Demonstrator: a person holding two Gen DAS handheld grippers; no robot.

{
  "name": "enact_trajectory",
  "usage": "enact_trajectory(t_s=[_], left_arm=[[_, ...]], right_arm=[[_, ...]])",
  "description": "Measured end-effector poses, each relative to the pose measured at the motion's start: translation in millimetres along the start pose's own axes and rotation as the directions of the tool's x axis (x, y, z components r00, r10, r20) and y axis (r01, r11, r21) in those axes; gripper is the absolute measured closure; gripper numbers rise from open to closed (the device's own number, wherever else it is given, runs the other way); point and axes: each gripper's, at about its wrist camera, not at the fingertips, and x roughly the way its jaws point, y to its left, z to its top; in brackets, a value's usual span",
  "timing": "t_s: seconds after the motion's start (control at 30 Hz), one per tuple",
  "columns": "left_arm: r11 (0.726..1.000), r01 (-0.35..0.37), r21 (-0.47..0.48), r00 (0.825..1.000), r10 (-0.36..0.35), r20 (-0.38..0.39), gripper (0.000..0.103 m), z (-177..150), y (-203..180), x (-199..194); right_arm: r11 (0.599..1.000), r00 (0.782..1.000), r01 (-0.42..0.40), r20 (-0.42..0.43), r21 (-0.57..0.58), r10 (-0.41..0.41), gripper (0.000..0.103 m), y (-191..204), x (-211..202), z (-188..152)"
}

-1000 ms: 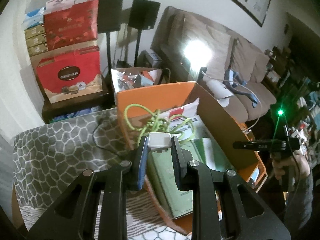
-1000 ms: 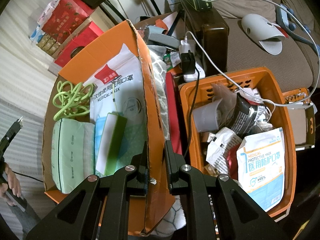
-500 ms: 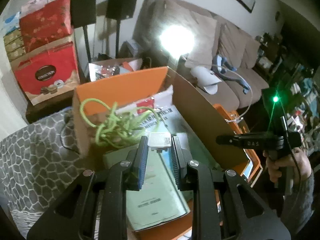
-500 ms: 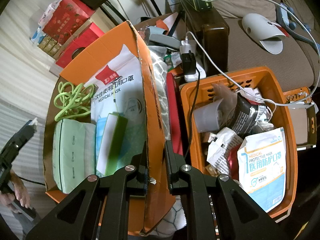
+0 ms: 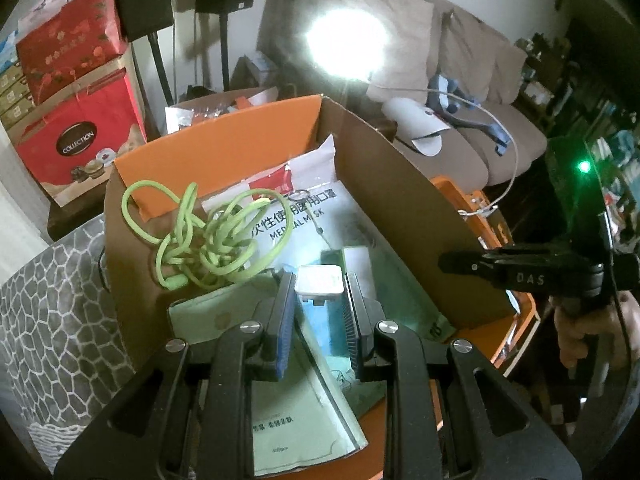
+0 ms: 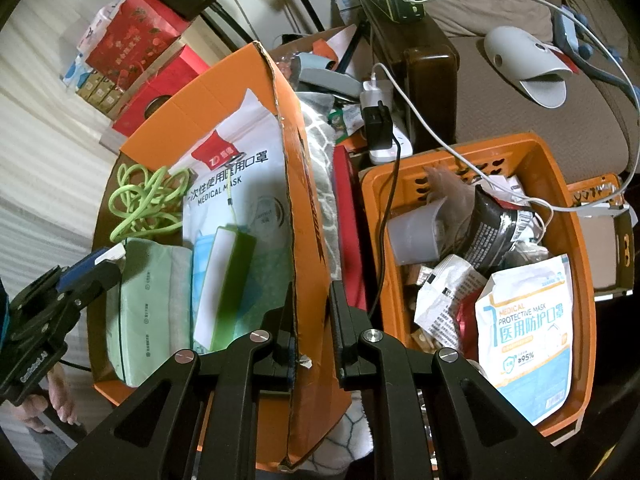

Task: Organize objects
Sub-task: 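Open the left gripper to drop the white piece in the box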

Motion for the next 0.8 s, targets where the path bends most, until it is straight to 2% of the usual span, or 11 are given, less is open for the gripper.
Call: enact_trajectory(t_s=[0.1, 0.3, 0.37, 0.43, 0.53, 0.8], left_arm=[[1.0, 0.002, -0.002, 1.0, -0.002, 0.003, 0.068, 2, 1, -2], [1.0, 0.003, -0.018, 1.0, -0.003, 0.025, 0.059, 3, 7, -10], [1.0, 0.001, -0.03, 0.999, 0.0, 0.033, 0.05, 3, 11, -13], [0.999, -0.004, -0.045, 0.998, 0.006, 0.055, 0.032, 4, 15, -17], [0.998, -0.019, -0.061, 0.996, 0.024, 0.089, 0.022, 4, 19, -24], [0.995, -0.043, -0.09, 0.989, 0.055, 0.134, 0.009, 4, 33, -40]], right_arm=[[1.0, 1.0, 0.0, 0.0, 0.0, 0.0, 0.091, 0, 0, 0], [1.0, 1.0, -0.001, 0.0, 0.0, 0.001, 0.091, 0, 0, 0], [1.0, 1.0, -0.001, 0.0, 0.0, 0.001, 0.091, 0, 0, 0], [1.0, 1.0, -0.001, 0.0, 0.0, 0.001, 0.091, 0, 0, 0], [1.0, 1.0, 0.0, 0.0, 0.0, 0.0, 0.091, -1, 0, 0], [1.0, 1.0, -0.001, 0.001, 0.0, 0.001, 0.091, 0, 0, 0]])
